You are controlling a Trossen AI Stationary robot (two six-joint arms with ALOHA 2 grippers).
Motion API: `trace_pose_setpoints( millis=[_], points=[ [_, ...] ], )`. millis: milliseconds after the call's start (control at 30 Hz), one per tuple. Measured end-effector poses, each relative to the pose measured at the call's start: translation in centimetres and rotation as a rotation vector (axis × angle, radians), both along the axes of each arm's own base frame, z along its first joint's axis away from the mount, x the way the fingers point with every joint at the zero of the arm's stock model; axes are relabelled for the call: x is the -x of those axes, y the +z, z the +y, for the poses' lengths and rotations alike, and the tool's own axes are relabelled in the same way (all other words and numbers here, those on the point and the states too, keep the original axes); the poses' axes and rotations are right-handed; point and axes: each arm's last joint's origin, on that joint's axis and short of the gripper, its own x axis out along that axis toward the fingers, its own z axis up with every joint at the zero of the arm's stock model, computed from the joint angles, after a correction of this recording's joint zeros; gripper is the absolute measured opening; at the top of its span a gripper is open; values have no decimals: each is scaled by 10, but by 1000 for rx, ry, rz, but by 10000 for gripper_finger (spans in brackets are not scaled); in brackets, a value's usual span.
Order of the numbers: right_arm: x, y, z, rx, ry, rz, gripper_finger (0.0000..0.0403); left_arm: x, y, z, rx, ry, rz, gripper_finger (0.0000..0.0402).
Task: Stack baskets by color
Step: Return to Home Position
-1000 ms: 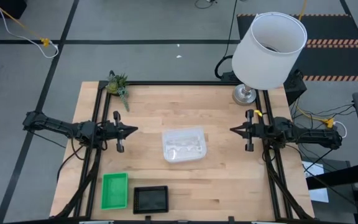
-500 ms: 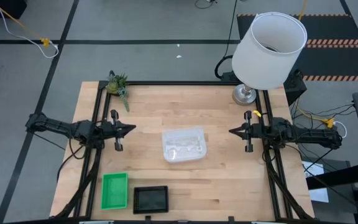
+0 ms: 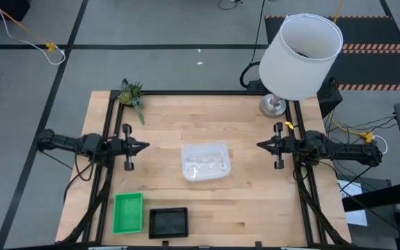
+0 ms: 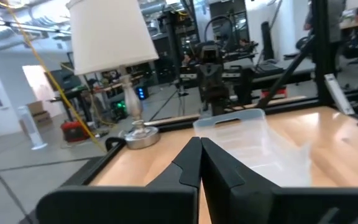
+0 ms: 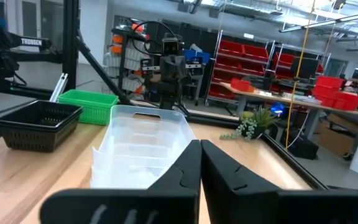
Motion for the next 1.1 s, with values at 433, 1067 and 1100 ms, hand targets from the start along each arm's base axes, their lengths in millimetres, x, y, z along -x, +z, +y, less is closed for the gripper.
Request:
trace_pose_setpoints(
  millis=[433,1067,1100],
  points=[
    [0,0,0,1,0,-4,0,-2,-6,12,-18,76,66,7],
    [0,0,0,1,0,-4,0,-2,-8,14,-11,22,82,3],
    [0,0,0,1,0,-4,0,-2,-8,14,-10,22,82,3]
  ],
)
